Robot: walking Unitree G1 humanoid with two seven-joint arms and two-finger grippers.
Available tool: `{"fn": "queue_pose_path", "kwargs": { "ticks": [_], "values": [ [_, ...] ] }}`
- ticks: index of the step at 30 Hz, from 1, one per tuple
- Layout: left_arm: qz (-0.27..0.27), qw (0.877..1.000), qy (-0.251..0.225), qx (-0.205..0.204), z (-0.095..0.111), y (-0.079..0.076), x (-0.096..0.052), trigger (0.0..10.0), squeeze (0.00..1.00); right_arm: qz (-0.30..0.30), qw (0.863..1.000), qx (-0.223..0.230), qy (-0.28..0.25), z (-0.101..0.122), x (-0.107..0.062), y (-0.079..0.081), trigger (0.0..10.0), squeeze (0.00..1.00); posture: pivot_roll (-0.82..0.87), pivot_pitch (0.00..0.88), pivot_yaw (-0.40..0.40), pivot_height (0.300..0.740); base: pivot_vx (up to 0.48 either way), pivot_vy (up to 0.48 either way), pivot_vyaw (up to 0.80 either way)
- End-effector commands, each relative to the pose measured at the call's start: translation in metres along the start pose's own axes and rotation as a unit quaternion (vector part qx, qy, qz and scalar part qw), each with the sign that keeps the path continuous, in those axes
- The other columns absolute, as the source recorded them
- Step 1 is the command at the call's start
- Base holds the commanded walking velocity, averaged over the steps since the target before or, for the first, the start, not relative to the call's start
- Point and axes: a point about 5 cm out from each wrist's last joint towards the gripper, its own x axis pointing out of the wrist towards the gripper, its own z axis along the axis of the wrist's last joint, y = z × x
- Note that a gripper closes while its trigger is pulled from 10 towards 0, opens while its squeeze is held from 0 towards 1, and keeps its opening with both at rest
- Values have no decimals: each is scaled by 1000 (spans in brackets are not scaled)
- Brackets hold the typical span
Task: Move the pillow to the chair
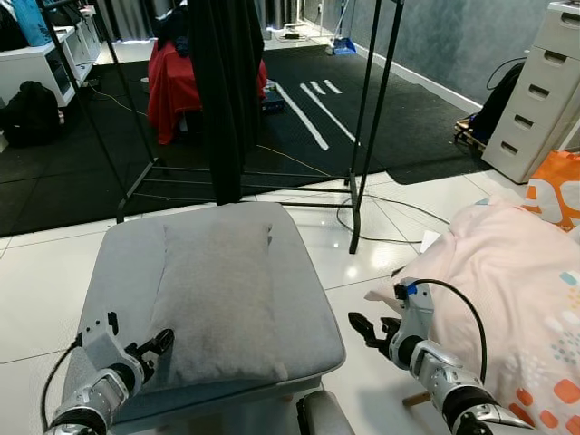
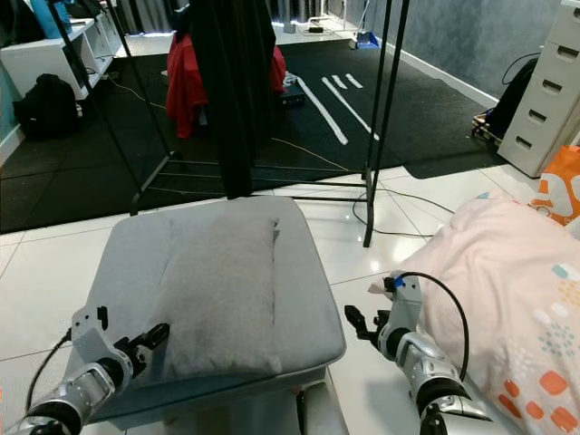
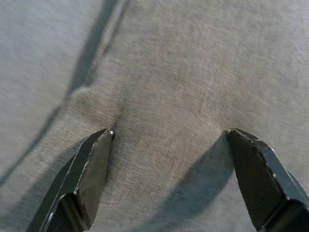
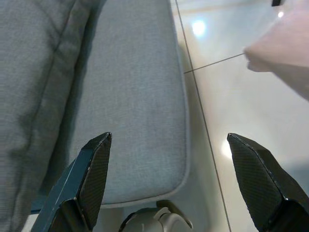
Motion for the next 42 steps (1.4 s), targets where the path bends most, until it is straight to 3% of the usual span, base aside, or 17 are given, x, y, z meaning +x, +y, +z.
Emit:
{"fn": "queue_pose_path", "kwargs": {
  "ticks": [1,9,21,22,23,24,42],
  "values": [
    [-28,998,31,-36,-19,-1,-2,10000,0,1,1000,-1,-7,2,-1,-2,10000,0,-252,112,34,497,0,0,0],
    [-81,992,83,-51,-43,-11,-2,10000,0,-3,1000,-9,-13,9,-8,-14,10000,0,-287,166,27,497,0,0,0],
    [-64,993,95,-26,-61,-17,1,10000,0,1,1000,-18,-13,13,-14,-22,10000,0,-301,213,4,497,0,0,0],
    [-65,993,97,-24,-63,-17,2,9137,0,1,1000,-19,-12,13,-14,-22,10000,0,-301,215,0,497,0,0,0],
    [-65,993,97,-24,-63,-17,2,9137,0,1,1000,-19,-12,13,-14,-22,10000,0,-301,215,0,497,0,0,0],
    [-66,993,100,-19,-64,-18,2,0,0,1,1000,-20,-12,14,-14,-22,10000,0,-295,218,-9,497,0,0,0],
    [-69,995,68,-30,-50,-21,5,0,0,9,1000,-17,-25,24,-7,-13,10000,0,-267,172,0,497,0,0,0]
  ]
}}
